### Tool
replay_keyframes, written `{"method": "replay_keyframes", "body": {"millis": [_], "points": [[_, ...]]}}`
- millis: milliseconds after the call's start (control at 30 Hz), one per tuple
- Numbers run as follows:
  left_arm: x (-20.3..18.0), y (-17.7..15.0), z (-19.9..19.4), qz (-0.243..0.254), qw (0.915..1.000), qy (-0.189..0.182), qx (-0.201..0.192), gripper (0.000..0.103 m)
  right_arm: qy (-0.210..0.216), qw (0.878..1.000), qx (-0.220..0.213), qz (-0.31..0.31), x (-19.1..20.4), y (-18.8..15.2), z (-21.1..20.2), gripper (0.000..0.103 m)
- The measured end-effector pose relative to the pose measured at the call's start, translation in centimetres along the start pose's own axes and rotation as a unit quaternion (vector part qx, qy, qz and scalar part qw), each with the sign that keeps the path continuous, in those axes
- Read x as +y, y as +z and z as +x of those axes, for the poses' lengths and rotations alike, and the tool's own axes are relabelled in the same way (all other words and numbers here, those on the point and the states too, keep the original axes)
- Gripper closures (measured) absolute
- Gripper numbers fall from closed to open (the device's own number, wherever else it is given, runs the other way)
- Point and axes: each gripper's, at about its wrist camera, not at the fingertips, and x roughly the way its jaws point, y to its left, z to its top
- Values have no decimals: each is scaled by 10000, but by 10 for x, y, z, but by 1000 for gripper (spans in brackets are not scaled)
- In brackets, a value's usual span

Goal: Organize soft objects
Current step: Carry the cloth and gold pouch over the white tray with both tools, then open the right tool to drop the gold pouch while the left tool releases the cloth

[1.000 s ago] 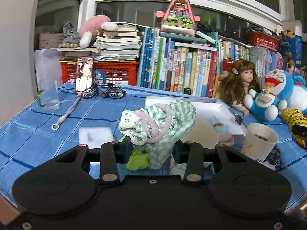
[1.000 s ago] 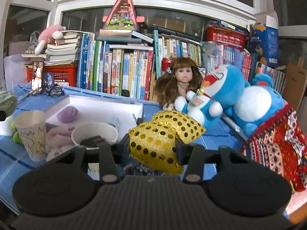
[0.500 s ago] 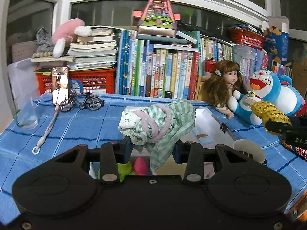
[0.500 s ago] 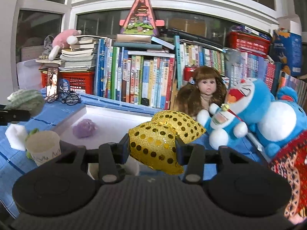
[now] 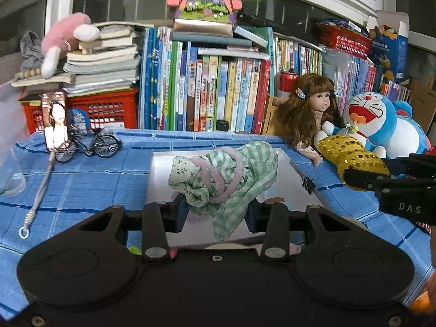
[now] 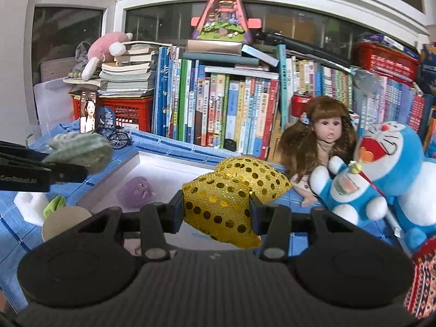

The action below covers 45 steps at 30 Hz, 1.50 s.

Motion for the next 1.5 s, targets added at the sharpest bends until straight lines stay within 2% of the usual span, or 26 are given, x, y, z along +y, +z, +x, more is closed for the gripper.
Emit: {"method": "replay_keyframes", "body": {"millis": [267, 367, 533, 800, 933, 1100, 1500], "points": [[-5, 25, 39, 68, 9987, -144, 491, 64, 231, 9984, 509, 90, 0, 23, 38, 51], [-4, 32, 56, -52, 9970, -245, 738, 64, 339, 9963, 756, 208, -3, 29, 54, 51], [2, 39, 88, -294, 9930, -313, 1098, 64, 479, 9921, 1107, 337, -5, 33, 78, 51], [4, 39, 136, -369, 9837, -332, 1727, 64, 587, 9821, 1714, 512, -11, 32, 118, 50], [8, 36, 152, -394, 9809, -220, 1890, 64, 540, 9788, 1915, 497, -12, 28, 133, 50], [12, 34, 166, -470, 9766, -256, 2081, 63, 542, 9751, 2087, 525, -14, 25, 146, 49], [9, 28, 181, -416, 9729, -228, 2262, 61, 607, 9677, 2379, 567, -16, 22, 162, 47]]}}
